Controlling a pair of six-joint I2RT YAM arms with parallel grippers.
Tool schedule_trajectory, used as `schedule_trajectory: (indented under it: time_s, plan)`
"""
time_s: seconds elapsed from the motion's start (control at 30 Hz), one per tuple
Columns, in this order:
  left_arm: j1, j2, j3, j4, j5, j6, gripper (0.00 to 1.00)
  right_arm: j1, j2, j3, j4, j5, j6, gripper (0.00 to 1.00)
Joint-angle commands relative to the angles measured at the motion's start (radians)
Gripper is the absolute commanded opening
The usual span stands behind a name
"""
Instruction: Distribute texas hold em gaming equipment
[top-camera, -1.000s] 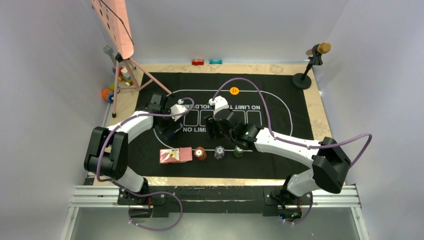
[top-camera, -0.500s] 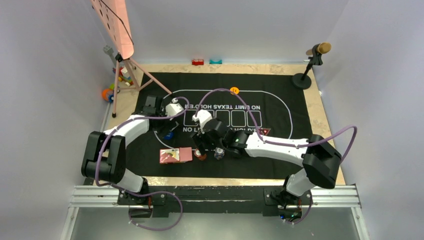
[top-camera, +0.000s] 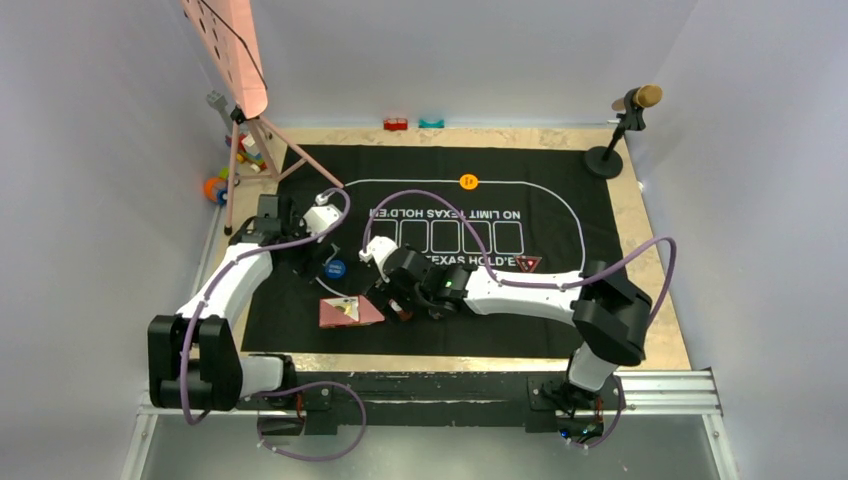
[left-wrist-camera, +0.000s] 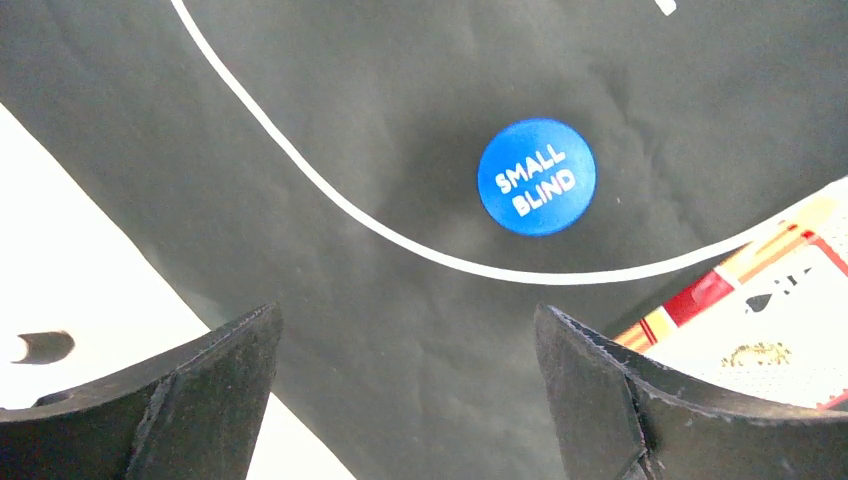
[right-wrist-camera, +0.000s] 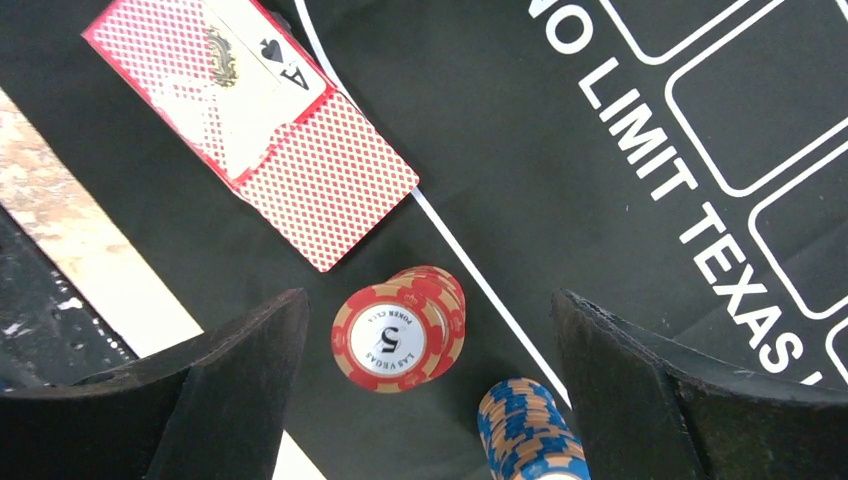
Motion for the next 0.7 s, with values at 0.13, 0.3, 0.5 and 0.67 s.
schedule_trajectory:
  time_s: [0.13, 0.3, 0.5, 0.67]
  plan:
    - [0.070, -0.094, -0.012, -0.121, 0.088, -0.046, 1.00, 0.009, 0.061, 0.050, -0.033, 0.005, -0.033, 0.86]
    - [0.094, -0.105, -0.008, -0.122, 0.085, -0.078, 1.00, 0.008, 0.074, 0.036, -0.025, 0.006, -0.031, 0.79]
    - [0.095, -0.107, 0.018, -0.126, 0.102, -0.106, 1.00, 0.008, 0.083, 0.030, -0.011, 0.003, -0.030, 0.68]
    - [0.098, -0.122, 0.013, -0.112, 0.109, -0.115, 1.00, 0.008, 0.094, 0.026, -0.007, -0.013, -0.028, 0.58]
